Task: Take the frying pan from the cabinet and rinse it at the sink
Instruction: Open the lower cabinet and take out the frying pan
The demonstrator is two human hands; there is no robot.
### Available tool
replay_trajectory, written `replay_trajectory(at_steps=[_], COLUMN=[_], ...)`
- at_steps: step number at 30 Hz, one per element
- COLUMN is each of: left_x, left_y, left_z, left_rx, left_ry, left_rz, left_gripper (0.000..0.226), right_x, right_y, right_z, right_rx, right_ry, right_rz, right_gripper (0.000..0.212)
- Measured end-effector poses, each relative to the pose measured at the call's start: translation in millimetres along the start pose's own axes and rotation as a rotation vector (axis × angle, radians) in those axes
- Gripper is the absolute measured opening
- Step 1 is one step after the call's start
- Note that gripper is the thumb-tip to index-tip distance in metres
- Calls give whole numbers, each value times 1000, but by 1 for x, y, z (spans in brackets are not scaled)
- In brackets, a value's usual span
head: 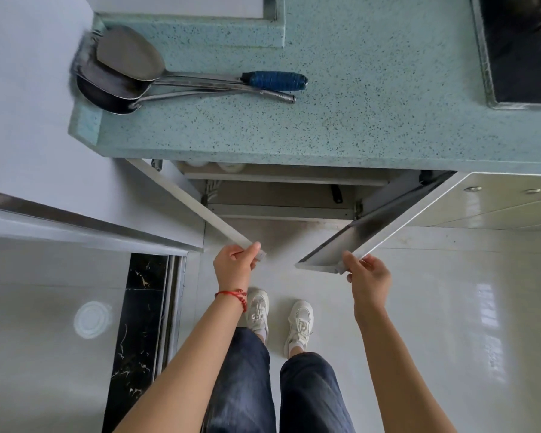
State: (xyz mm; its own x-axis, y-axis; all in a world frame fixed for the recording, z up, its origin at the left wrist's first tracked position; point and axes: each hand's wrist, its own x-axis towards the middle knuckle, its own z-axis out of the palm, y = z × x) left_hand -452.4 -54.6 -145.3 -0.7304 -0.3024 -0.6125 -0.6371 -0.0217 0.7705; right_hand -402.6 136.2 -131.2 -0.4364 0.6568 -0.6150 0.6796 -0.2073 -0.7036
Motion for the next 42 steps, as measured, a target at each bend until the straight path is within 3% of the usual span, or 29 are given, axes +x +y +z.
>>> replay_trajectory(at_steps=[5,14,17,28,34,36,39,42], left_x=[-8,-37,-44,-50,-54,-58,-69,-81], left_y=[-18,-25,-24,-30,-28,-30,-32,-37], left_z=[-31,-81,-97,-153,-164,-166,-156,-138], left_rx=[87,166,217,548,776,949,1146,1220], left_ry=[45,140,203,252,295,327,198,12], left_rz=[38,107,146,234,325,428,665,821], left_gripper=[24,7,15,29,14,17,45,53], right_x=[-3,-8,-7,3,-20,-37,-62,-82], right_y=[6,29,41,59,69,74,80,81], right_z=[-13,-62,-90,-157,-159,-151,-130,-109], right_rx=[-87,-132,-172,-284,-395,-515,-650,-735], right_ry=[9,-22,-13,123,216,269,209,105], right_rz=[-63,-165,-193,-220,-270,-353,-545,-686], right_gripper=[27,20,14,12,30,35,45,45])
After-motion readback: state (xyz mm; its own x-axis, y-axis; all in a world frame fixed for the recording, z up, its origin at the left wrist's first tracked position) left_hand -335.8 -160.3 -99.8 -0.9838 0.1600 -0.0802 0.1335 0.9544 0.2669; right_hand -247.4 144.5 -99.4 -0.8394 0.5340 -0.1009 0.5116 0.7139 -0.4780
